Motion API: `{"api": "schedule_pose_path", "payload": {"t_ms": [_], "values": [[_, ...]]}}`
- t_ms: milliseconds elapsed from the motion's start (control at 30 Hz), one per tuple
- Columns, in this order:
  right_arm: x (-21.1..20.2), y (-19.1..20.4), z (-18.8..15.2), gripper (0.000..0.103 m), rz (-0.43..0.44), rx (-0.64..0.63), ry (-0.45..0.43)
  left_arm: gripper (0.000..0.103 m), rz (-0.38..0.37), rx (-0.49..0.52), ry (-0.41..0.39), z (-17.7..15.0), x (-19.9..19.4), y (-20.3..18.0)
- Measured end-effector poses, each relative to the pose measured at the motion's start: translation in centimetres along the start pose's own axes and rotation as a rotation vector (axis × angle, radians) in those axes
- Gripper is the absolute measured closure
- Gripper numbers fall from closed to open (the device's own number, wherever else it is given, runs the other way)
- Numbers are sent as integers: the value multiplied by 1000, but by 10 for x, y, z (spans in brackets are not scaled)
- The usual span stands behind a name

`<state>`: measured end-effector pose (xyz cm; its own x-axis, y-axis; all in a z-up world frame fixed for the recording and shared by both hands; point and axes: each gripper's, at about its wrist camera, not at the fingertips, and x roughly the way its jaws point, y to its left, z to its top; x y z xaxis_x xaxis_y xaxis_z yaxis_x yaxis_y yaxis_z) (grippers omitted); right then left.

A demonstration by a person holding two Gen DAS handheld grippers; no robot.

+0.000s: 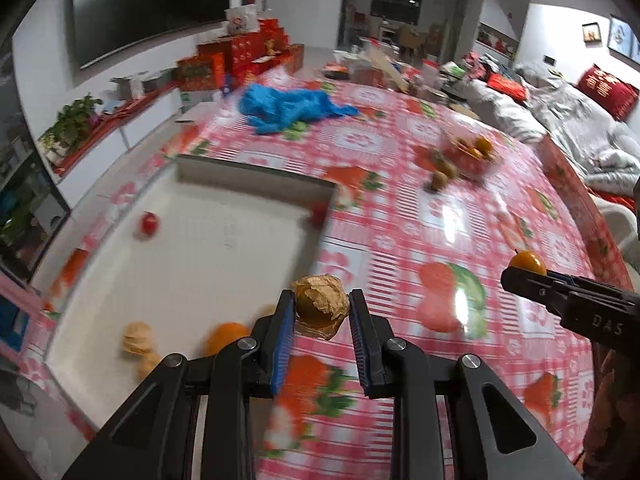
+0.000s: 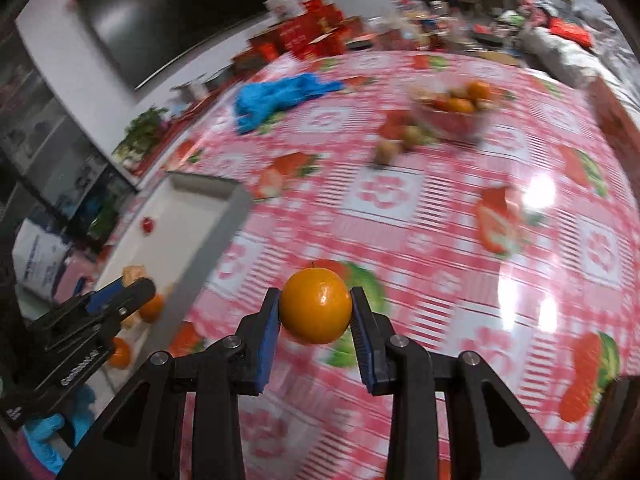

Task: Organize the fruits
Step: 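Carry the orange and walnut with both tools over the white tray, then open both tools to drop the orange and walnut into the tray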

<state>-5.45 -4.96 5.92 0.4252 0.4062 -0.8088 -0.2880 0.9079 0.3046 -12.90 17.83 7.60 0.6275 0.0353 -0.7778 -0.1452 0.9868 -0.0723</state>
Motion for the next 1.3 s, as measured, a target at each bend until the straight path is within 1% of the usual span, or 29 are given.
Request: {"api": "schedule_pose_path", "payload": {"t_ms": [67, 133, 267, 367, 533, 633, 700, 733, 833, 867, 933, 967, 1000, 1033, 1067, 1100, 1133, 1233, 1300], "values": [[10, 19, 6, 66, 28, -27, 24, 74, 41, -19, 1, 3, 0, 17], [20, 44, 13, 66, 45, -79, 48, 74, 66, -37, 14, 5, 4, 31], [46, 92, 22, 66, 71, -182, 99, 74, 105, -65, 42, 3, 9, 56], [64, 116, 27, 66, 84, -216, 134, 74, 128, -91, 64, 1, 15, 76], [89, 142, 32, 66, 80, -260, 193, 74, 160, -114, 80, 1, 23, 100], [103, 150, 31, 66, 54, -280, 223, 74, 160, -125, 94, 3, 28, 106], [108, 153, 32, 66, 54, -283, 235, 74, 171, -123, 103, 2, 31, 109], [108, 154, 32, 63, 54, -286, 238, 74, 177, -120, 107, 1, 32, 109], [108, 155, 33, 45, 51, -289, 238, 74, 174, -121, 113, 1, 35, 111], [108, 156, 34, 42, 49, -290, 234, 74, 169, -122, 116, 1, 36, 110], [105, 157, 35, 40, 46, -293, 226, 74, 163, -120, 118, 0, 37, 109], [105, 157, 36, 35, 45, -293, 226, 72, 164, -120, 119, 0, 37, 109], [104, 157, 37, 32, 44, -290, 226, 45, 166, -124, 119, -1, 37, 109], [103, 157, 36, 26, 42, -290, 225, 10, 188, -130, 110, -1, 35, 109], [102, 157, 36, 23, 38, -292, 224, 1, 210, -139, 86, -1, 31, 110], [99, 156, 37, 23, 41, -289, 215, 1, 223, -143, 38, -1, 23, 111], [97, 155, 37, 22, 39, -287, 213, 1, 219, -132, 27, -1, 21, 108], [94, 154, 38, 20, 20, -289, 222, 1, 176, -134, 45, 0, 19, 106], [92, 155, 36, 17, 26, -292, 221, 1, 166, -134, 59, 0, 20, 106]]}}
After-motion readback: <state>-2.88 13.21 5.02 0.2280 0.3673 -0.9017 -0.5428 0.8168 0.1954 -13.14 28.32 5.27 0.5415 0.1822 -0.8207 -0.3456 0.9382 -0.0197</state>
